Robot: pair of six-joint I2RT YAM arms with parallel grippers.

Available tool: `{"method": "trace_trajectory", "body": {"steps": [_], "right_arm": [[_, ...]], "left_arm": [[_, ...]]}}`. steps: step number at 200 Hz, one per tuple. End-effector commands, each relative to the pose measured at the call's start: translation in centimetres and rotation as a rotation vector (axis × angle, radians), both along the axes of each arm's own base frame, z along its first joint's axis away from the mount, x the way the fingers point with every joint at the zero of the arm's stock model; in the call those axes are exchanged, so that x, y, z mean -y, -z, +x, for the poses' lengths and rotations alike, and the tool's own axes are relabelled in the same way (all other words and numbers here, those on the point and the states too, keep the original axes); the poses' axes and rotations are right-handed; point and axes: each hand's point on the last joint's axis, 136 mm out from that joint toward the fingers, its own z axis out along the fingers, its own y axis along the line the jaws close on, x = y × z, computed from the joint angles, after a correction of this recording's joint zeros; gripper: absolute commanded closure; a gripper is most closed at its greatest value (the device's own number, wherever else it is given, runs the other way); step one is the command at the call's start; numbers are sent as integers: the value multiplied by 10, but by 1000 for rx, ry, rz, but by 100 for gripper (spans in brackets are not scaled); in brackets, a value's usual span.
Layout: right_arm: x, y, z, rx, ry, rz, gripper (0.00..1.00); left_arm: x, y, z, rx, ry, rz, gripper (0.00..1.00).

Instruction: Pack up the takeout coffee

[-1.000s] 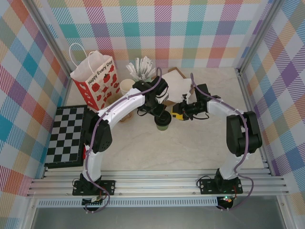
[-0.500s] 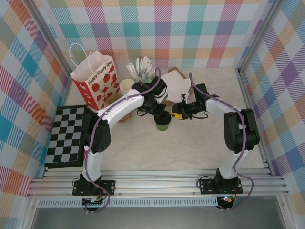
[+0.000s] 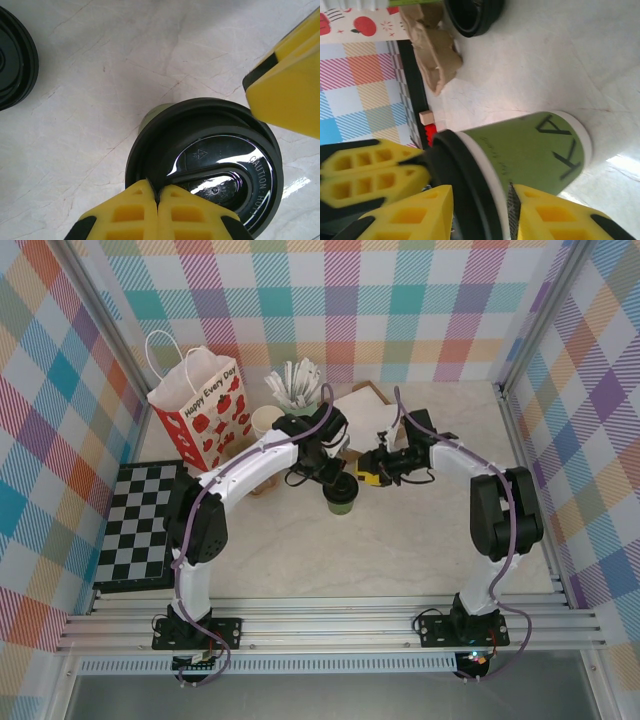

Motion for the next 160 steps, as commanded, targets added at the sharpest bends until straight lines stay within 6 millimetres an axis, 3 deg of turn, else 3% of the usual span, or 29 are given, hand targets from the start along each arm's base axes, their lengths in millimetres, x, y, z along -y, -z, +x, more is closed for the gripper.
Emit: {"method": "trace_trajectory", "body": {"steps": [1, 67, 132, 145, 160], "right_arm": [[-9, -5, 8, -11, -27, 12, 63], [-24, 15, 0, -59, -99, 10, 60], [-18, 58, -20, -124, -105, -67, 63], [-17, 49, -13, -99, -89, -61, 63], [-14, 24, 5, -27, -37, -71, 59]], "left_arm": [[-1, 24, -22, -118, 35, 54, 100], [1, 29, -22, -129, 18, 45, 100], [-4, 42, -25, -144, -23, 58, 100], [-9, 40, -22, -125, -44, 78, 100], [-15, 31, -17, -89, -84, 94, 100]]}}
